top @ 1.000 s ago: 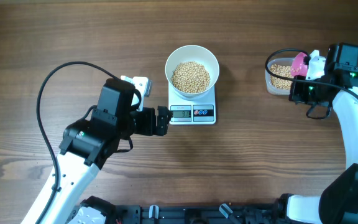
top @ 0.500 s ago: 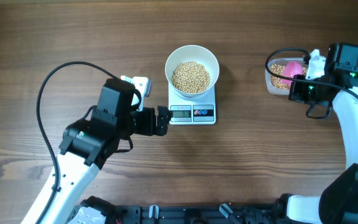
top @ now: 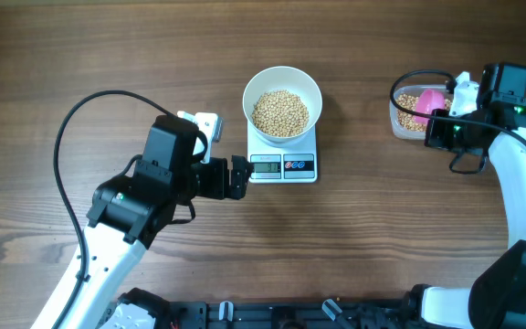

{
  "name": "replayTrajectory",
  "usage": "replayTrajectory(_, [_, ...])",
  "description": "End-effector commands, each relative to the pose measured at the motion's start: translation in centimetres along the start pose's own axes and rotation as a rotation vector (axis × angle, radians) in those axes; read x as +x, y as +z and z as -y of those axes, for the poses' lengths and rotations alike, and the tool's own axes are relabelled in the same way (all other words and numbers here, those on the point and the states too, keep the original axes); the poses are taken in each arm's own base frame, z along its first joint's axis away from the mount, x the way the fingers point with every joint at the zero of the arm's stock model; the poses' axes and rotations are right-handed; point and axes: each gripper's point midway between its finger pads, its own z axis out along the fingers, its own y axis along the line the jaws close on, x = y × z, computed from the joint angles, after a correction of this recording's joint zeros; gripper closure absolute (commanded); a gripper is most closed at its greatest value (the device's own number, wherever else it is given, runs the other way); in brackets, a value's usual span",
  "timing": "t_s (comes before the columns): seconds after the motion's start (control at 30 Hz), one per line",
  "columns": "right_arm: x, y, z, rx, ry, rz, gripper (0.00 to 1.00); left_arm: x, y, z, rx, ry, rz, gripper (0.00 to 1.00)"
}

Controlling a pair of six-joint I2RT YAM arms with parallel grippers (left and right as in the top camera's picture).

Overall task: Scoop item into bowl and weigh 150g on scale
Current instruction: 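Drag the pink scoop through the soybeans with the right gripper to fill it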

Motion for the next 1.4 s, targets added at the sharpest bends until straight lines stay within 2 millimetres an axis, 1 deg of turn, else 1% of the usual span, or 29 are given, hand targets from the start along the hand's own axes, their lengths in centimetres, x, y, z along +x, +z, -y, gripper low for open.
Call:
replayTrajectory(0.0, [-1.2,-1.1,-0.4,-0.015,0.000,0.043,0.91,-0.1,-0.1,0.4,0.016,0.014,0.003,0.00])
replayTrajectory(0.1, [-1.2,-1.1,-0.4,-0.015,0.000,0.043,0.92,-0.1,-0.1,0.4,0.016,0.014,0.003,0.00])
replayTrajectory(0.13, [-1.2,-1.1,-0.4,-0.015,0.000,0.043,0.96,-0.1,-0.1,0.4,0.016,0.014,0.003,0.00])
replayTrajectory(0.27, [-1.2,-1.0,-0.2,-0.003,0.003,0.044,0.96,-0.1,-0.1,0.4,0.016,0.014,0.003,0.00])
replayTrajectory(0.37, [-1.4,-1.1,0.9,0.061,0.048,0.055,0.96,-0.1,-0.1,0.4,0.016,0.014,0.003,0.00])
replayTrajectory(0.57, [-2.2,-1.3,2.2,0.139,0.045,0.089,0.96,-0.1,-0.1,0.4,0.016,0.014,0.003,0.00])
replayTrajectory(0.73, [-2.4,-1.7,4.1,0.246,0.039,0.096,0.96,-0.1,-0.1,0.4,0.016,0.014,0.003,0.00])
replayTrajectory(0.9, [-2.6,-1.6,4.3,0.262,-0.027,0.095,0.96,-0.1,-0.1,0.4,0.016,0.014,0.003,0.00])
replayTrajectory(0.97, [-2.5,-1.3,4.3,0.261,-0.028,0.090,0.96,-0.1,-0.1,0.4,0.016,0.014,0.003,0.00])
replayTrajectory(1.1, [-1.7,0.1,4.4,0.245,-0.033,0.050,0.96,-0.1,-0.1,0.4,0.016,0.014,0.003,0.00])
replayTrajectory(1.27, [-1.8,1.4,4.3,0.225,-0.043,0.031,0.96,-0.1,-0.1,0.4,0.016,0.014,0.003,0.00])
replayTrajectory(1.37, [-1.6,2.2,3.7,0.181,-0.057,0.017,0.96,-0.1,-0.1,0.4,0.016,0.014,0.003,0.00])
